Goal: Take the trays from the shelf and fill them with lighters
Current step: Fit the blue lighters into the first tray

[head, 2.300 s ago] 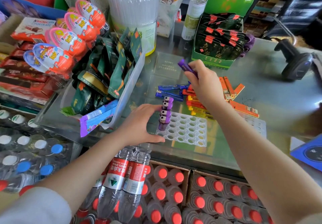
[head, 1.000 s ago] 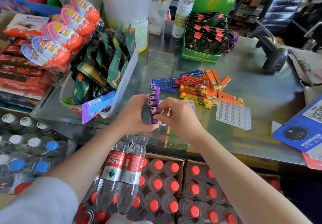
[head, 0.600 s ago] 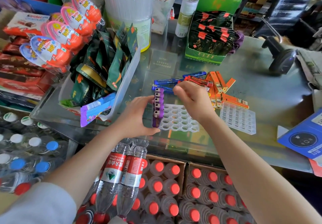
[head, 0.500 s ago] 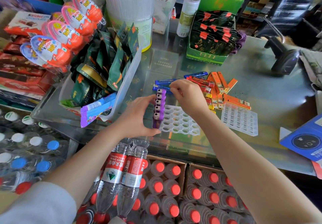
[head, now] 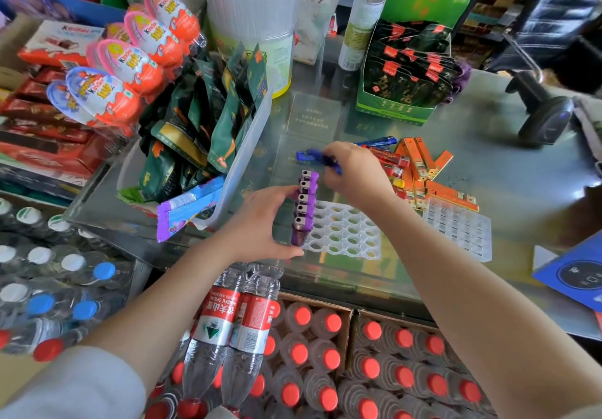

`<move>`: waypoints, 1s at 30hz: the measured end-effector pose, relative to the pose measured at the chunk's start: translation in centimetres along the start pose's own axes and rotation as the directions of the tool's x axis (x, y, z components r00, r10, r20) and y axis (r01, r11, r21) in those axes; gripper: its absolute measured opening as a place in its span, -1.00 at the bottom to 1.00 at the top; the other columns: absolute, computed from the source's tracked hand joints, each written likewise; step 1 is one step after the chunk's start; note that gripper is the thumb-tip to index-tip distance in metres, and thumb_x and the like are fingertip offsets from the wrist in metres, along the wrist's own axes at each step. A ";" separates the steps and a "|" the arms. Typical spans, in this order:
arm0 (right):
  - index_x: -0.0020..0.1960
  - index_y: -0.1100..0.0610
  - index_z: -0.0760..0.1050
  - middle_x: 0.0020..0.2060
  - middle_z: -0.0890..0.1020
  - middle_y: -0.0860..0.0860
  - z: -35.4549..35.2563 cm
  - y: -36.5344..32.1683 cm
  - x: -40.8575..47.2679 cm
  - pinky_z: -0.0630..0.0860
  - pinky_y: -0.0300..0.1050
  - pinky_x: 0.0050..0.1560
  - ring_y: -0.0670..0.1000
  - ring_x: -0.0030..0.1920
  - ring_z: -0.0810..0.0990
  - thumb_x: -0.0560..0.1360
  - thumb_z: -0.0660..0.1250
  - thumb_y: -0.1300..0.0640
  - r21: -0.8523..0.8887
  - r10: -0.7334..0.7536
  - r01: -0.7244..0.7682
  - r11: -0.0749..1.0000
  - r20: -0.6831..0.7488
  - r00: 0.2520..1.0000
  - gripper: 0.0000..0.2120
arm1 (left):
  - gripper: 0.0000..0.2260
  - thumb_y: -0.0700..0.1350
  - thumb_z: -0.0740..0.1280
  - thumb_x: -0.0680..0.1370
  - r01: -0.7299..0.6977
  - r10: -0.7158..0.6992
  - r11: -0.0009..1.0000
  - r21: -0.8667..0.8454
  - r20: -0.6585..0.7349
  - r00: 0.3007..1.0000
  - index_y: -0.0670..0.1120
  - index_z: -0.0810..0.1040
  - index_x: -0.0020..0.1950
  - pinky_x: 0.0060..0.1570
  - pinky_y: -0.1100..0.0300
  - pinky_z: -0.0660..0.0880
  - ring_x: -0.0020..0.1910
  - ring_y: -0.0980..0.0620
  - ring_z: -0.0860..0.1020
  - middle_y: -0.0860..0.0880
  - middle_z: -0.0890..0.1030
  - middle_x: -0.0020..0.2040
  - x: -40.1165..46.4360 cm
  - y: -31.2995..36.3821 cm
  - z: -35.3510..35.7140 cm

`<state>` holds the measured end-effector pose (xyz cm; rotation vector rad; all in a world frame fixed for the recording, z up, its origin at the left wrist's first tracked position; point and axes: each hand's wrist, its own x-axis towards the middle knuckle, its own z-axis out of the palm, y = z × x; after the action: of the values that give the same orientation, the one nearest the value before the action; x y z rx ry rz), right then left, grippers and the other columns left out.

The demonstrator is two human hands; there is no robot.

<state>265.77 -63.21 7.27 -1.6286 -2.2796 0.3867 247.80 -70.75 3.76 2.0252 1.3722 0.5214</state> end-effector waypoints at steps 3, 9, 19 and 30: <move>-0.05 0.08 0.47 -0.28 0.56 0.00 -1.9 -0.2 -2.4 0.46 -0.13 -0.22 0.01 -0.26 0.51 0.47 0.30 0.23 0.482 0.180 -0.117 0.869 -0.087 0.980 -0.91 | -0.20 0.04 0.56 0.22 -0.004 0.004 1.000 -0.013 -0.017 1.000 -0.01 0.28 0.37 0.25 0.22 0.20 0.29 0.05 0.33 0.04 0.39 0.25 -0.1 0.0 0.2; -0.03 0.18 0.51 -0.24 0.64 0.05 -1.8 0.0 -6.5 0.55 0.04 -0.04 0.02 -0.21 0.61 0.50 0.29 0.21 0.599 0.166 -0.191 0.777 0.097 0.981 -0.93 | -0.17 0.11 0.55 0.22 0.000 0.000 1.000 0.003 0.030 1.000 0.02 0.24 0.39 0.24 0.26 0.22 0.30 0.11 0.30 0.03 0.36 0.32 -0.3 0.4 0.2; 0.00 0.26 0.49 -0.24 0.62 0.01 -0.4 -1.2 -6.9 0.53 -0.19 -0.14 0.01 -0.21 0.60 0.52 0.26 0.23 0.589 0.147 -0.184 0.787 0.109 0.983 -0.89 | -0.21 0.22 0.55 0.16 0.048 -0.047 0.999 -0.014 0.067 0.997 0.12 0.32 0.31 0.26 0.10 0.37 0.22 0.16 0.41 0.11 0.45 0.24 -1.0 -0.3 0.4; -0.01 0.23 0.52 -0.20 0.53 0.00 -0.2 -1.1 -6.4 0.42 -0.30 -0.25 0.03 -0.22 0.54 0.48 0.32 0.24 0.327 -0.031 0.011 0.945 0.057 0.998 -0.90 | -0.24 0.21 0.52 0.18 -0.023 0.010 0.990 0.140 0.095 0.995 0.03 0.31 0.28 0.13 0.20 0.23 0.10 0.22 0.17 0.18 0.26 0.09 -0.3 0.2 -0.3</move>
<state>266.83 -69.57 7.23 -1.4402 -2.1329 0.7745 247.66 -71.05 4.12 2.1462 1.3704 0.3397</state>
